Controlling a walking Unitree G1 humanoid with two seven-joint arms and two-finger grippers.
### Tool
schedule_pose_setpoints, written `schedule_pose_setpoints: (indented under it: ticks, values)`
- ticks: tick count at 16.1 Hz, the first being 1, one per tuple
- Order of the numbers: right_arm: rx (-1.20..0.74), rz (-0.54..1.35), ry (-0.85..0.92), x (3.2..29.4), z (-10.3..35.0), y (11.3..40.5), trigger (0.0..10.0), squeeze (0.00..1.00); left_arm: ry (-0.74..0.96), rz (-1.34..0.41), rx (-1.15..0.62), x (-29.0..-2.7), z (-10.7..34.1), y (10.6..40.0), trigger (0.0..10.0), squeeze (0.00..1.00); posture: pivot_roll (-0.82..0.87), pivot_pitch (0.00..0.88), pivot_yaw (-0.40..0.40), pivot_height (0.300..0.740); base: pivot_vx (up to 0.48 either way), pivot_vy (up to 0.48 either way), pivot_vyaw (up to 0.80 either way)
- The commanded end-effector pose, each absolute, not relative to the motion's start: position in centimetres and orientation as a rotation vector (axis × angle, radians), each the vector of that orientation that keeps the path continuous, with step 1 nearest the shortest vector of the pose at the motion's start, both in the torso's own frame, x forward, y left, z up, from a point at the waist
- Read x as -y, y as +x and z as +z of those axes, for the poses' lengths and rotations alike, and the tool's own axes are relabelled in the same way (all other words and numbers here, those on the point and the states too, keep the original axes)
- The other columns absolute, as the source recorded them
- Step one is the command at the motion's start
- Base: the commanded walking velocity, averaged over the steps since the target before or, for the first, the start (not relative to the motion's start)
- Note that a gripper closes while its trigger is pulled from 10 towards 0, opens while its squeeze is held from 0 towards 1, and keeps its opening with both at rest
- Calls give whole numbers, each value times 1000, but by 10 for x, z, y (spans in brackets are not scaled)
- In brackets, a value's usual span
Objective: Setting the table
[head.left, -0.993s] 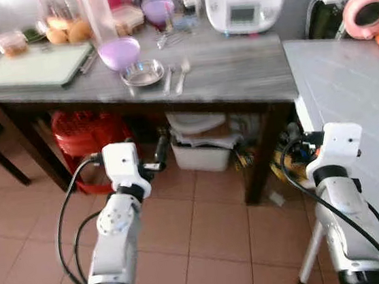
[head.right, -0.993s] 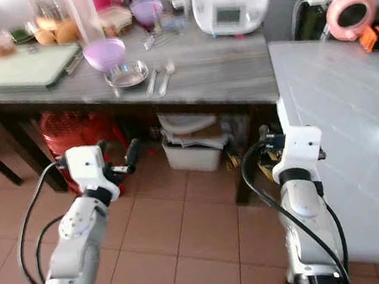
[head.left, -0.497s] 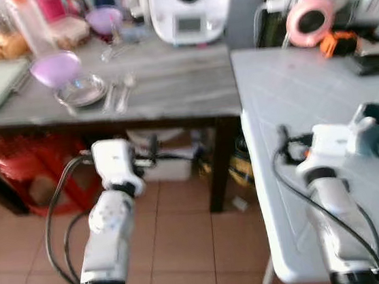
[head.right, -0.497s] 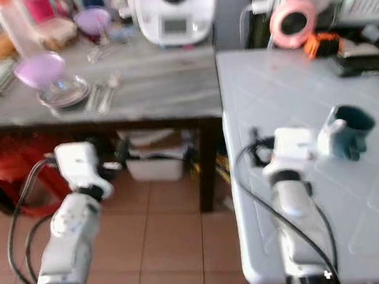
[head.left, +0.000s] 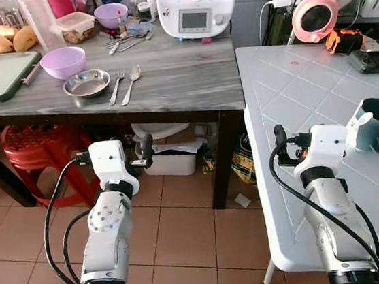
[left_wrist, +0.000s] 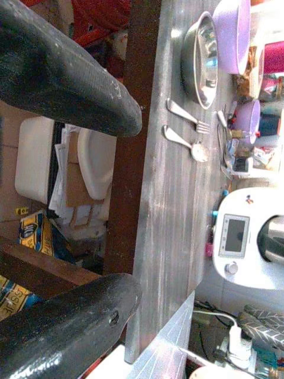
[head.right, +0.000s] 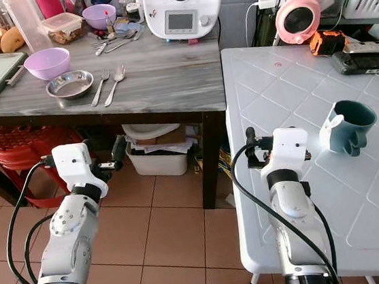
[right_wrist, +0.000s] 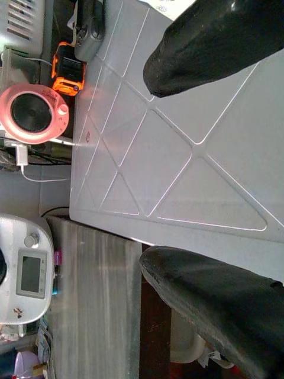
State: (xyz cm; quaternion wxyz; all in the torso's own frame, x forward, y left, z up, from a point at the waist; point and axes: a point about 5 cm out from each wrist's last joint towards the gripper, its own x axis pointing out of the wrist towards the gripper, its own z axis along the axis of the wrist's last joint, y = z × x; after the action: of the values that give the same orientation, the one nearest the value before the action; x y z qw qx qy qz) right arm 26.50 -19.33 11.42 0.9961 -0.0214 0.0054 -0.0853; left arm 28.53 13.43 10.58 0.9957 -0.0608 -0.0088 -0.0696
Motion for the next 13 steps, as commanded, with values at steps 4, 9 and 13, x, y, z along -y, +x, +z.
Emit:
schedule_pose_setpoints:
  ticks: [4,9,13]
  values:
    - [-8,-165,-43,193,116,266,10000,0,-113,-139,2,-134,105,287,10000,0,-51,0,7,740,-243,0,0]
    - [-11,-167,-42,193,115,266,10000,0,-113,-137,1,-134,105,287,10000,0,-51,0,7,740,-247,0,0]
    - [-13,-176,-44,194,114,266,10000,0,-112,-138,-1,-134,105,287,10000,0,-52,0,7,740,-248,0,0]
